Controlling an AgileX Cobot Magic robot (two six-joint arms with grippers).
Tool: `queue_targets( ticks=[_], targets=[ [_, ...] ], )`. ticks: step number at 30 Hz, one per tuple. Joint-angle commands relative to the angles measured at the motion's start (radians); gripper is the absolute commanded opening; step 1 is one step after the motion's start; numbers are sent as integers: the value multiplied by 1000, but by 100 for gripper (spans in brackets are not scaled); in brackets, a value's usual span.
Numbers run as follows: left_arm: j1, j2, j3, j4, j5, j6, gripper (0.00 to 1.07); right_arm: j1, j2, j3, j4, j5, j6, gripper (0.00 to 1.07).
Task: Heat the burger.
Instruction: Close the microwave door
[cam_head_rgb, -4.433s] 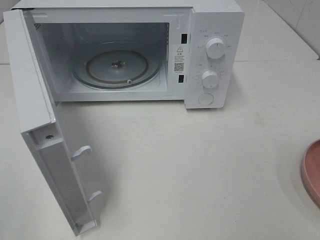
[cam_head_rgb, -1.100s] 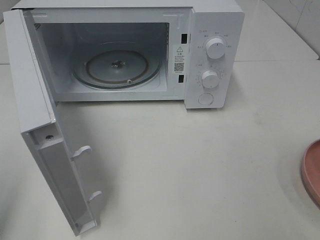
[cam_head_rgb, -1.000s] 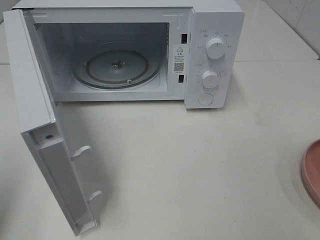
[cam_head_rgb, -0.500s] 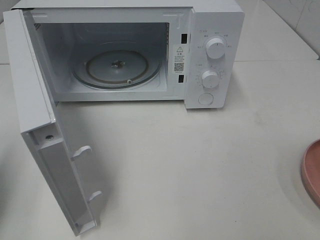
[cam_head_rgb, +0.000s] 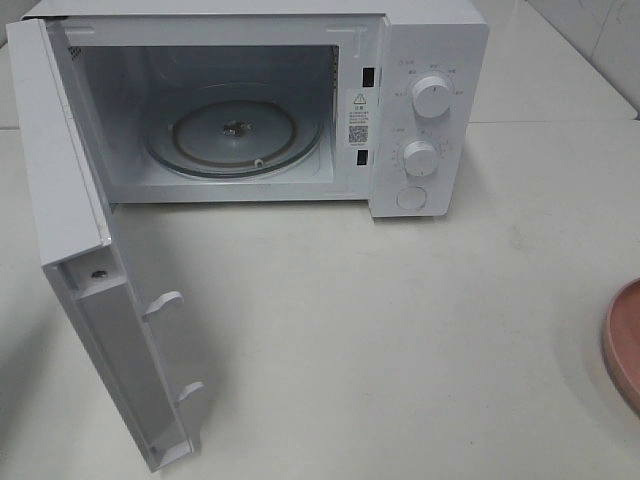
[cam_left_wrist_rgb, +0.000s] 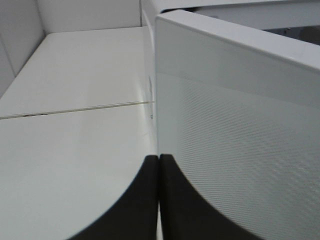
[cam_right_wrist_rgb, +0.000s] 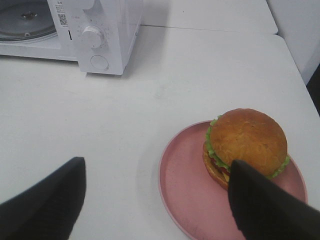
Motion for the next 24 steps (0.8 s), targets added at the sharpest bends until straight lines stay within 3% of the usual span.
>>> queue_targets(
  ticks=[1, 10, 15, 16, 18, 19, 20, 21, 24],
  targets=[
    [-6, 46, 1, 124, -130, -63, 0, -3, -27, 3, 2, -3, -13, 76],
    [-6, 157, -3, 211, -230, -113, 0, -3, -27, 3, 2, -3, -13, 76],
    [-97, 169, -8, 208, -246, -105, 0, -3, -27, 3, 2, -3, -13, 76],
    [-145, 175, -8, 186, -233, -99, 0, -3, -27, 3, 2, -3, -13, 76],
    [-166, 180, -8, 165, -231, -92, 0, -3, -27, 3, 2, -3, -13, 76],
    [-200, 199, -8, 93, -227, -70, 0, -3, -27, 3, 2, -3, -13, 76],
    [-200, 199, -8, 93, -227, -70, 0, -3, -27, 3, 2, -3, -13, 76],
    [-224, 218, -8, 26, -233, -46, 0, -3, -27, 3, 2, -3, -13, 76],
    [-260, 248, -8, -55, -263, -17, 0, -3, -27, 3, 2, -3, -12, 76]
  ],
)
